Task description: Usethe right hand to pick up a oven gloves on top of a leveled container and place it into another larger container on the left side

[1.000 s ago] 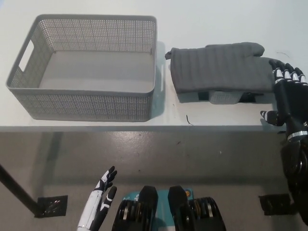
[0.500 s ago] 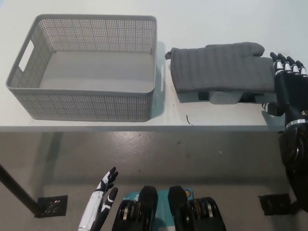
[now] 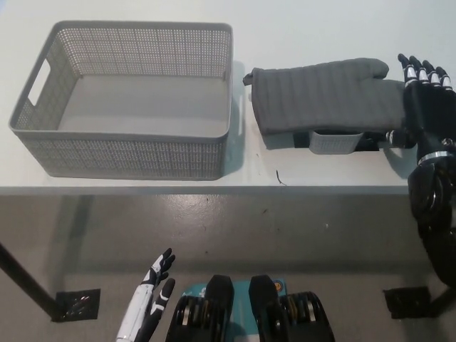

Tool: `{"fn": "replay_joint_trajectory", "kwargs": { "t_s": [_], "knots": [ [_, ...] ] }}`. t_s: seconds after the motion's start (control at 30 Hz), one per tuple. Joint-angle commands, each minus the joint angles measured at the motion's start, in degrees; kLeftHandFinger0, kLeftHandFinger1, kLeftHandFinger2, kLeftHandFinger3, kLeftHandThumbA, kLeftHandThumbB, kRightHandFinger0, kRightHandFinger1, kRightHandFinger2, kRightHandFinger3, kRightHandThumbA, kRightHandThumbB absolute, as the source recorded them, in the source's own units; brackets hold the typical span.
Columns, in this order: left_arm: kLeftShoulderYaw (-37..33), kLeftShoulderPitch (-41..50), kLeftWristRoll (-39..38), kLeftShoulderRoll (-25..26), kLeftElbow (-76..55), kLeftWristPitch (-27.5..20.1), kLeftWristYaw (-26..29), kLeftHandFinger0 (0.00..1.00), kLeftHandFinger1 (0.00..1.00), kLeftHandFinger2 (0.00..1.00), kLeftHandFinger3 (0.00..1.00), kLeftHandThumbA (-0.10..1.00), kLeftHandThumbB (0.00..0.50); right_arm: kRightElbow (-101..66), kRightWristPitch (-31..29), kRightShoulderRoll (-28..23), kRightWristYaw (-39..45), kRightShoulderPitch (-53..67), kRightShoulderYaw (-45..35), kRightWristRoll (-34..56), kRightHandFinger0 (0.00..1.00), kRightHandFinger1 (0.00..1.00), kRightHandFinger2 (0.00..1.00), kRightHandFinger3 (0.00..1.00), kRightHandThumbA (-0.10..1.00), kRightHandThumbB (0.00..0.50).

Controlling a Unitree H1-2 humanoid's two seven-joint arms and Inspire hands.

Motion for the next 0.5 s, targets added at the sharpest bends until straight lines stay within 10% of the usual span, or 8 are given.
{"fn": "replay_joint_trajectory", "kwargs": {
  "t_s": [0.0, 0.47],
  "knots": [
    [-0.59, -0.03, 0.62, 0.80, -0.88, -2.25, 1.49, 1.00, 1.00, 1.00, 1.00, 1.00, 0.157, 3.60, -3.98, 0.45, -5.60, -4.70, 0.06, 2.65, 1.00, 1.00, 1.00, 1.00, 1.00, 0.208],
    [-0.34, -0.88, 1.20, 0.72, -0.88, -2.25, 1.45, 1.00, 1.00, 1.00, 1.00, 1.00, 0.143, 14.96, -8.54, 1.36, -9.16, -8.79, 3.47, 4.87, 1.00, 1.00, 1.00, 1.00, 1.00, 0.252]
  ]
}}
